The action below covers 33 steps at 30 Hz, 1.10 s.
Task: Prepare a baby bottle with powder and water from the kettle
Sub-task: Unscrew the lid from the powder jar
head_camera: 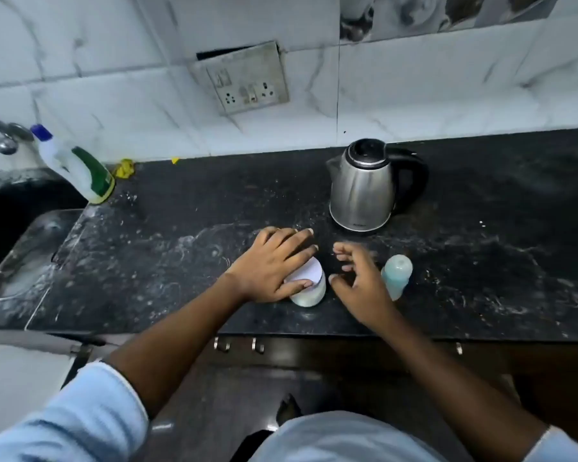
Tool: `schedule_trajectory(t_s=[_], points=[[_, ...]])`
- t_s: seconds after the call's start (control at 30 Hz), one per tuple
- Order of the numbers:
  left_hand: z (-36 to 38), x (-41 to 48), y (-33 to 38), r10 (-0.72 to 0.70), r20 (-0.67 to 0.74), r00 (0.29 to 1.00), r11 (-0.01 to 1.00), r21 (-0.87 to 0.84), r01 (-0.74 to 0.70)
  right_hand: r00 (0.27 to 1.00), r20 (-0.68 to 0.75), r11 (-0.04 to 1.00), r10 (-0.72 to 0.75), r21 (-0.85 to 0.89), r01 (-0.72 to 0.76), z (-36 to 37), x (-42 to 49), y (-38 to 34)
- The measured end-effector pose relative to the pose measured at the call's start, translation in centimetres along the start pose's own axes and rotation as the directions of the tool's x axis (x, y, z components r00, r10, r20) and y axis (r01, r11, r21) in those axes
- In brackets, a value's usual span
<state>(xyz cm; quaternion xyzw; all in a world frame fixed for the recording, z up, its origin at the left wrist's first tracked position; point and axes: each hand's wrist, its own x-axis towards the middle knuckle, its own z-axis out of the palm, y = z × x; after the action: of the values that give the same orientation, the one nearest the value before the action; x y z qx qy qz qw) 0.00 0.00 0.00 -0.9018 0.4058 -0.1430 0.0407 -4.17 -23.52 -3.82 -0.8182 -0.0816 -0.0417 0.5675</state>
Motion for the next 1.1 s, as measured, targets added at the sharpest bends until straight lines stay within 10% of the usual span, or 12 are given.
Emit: schedule_trajectory(t_s=[0.3,0.77,0.97,1.1], points=[[1.5,2.3,-2.2,0.251,0.096,0.963,0.966,-0.081,-0.244,0.909,0.344,0.969,0.234,-0.153,-0.192,3.0,1.1,3.6],[3.5,3.5,-0.2,0.264,0.032,0.964,0.952,-0.172,-0.255,0.97,0.119,0.976,0.21,-0.089,-0.2,6.5,0.3,3.6],[4.8,2.8,1.7,0.043,-0.083,0.996,0.988,-0.144,-0.054,0.974,0.02,0.935,0.226,-0.284,-0.211,8.3,0.7,3.7],[4.5,3.0,5.2,-0.449,-0.032,0.893,0.891,-0.088,0.445,0.974,-0.025,0.955,0.225,-0.191,-0.225,8.5,0.3,3.5]])
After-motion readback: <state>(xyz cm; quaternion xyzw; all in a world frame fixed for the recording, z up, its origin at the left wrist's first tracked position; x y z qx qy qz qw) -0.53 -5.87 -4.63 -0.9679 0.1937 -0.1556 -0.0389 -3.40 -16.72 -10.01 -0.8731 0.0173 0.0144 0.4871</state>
